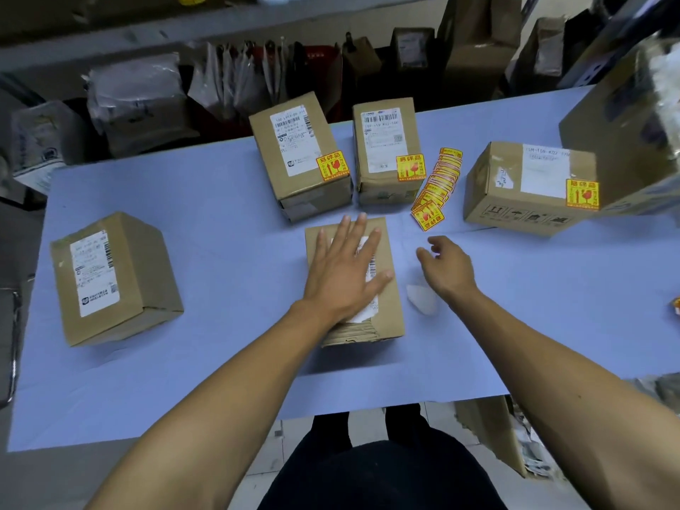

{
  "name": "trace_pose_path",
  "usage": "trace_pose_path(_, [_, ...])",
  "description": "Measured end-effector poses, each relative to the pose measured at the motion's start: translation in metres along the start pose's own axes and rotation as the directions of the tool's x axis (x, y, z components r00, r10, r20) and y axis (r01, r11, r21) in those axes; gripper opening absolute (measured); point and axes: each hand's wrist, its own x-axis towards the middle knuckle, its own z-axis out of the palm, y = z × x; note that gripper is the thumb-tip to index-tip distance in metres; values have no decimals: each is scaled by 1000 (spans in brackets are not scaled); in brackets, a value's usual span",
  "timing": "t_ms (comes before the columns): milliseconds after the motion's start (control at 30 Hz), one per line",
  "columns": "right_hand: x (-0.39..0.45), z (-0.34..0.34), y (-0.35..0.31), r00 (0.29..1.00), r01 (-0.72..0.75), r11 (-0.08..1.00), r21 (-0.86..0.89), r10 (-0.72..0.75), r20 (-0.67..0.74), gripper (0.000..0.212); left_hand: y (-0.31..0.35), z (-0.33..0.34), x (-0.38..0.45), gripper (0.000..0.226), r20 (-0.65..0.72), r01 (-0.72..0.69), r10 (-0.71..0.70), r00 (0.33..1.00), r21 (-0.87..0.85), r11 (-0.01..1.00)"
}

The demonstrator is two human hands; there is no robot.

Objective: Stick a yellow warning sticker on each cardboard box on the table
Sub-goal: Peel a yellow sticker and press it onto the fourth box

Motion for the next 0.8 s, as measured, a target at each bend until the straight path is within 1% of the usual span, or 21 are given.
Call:
trace_pose_path(67, [15,-4,0,999,-15,1000,-21,14,-33,49,1,8,2,74,6,19,-19,1000,30,999])
trace_pose_path(233, [51,-1,-6,993,-54,997,-53,48,-105,52,-3,15,3,75,-36,39,-38,999,37,999])
trace_pose_path(300, [61,3,-9,989,-91,994,-68,82,-123,51,-3,16,4,75,-47,49,-47,998,38,998])
trace_pose_path(400, [71,7,-12,977,-157,983,-100,140,-160,55,-4,18,5,75,-58,52,-51,997,24,998])
trace_pose_path(467, [75,8,-13,967,-192,977,-89,173,-184,53,-4,18,4,75,-69,51,-49,996,17,999])
trace_pose_path(567, [79,10,-12,950,-233,972,-14,225,-217,41,-5,19,4,74,-85,45,-44,995,13,999])
trace_pose_path(667, [76,8,-11,940,-224,961,160,256,-224,18,-5,19,4,74,-86,46,-45,995,12,999])
trace_pose_path(733, [67,3,-11,943,-219,926,309,282,-178,11,-5,18,4,74,-72,46,-47,996,-2,999])
trace_pose_path(800, [52,-4,-12,959,-209,869,449,273,-81,12,-4,15,3,75,-57,50,-51,997,-16,999])
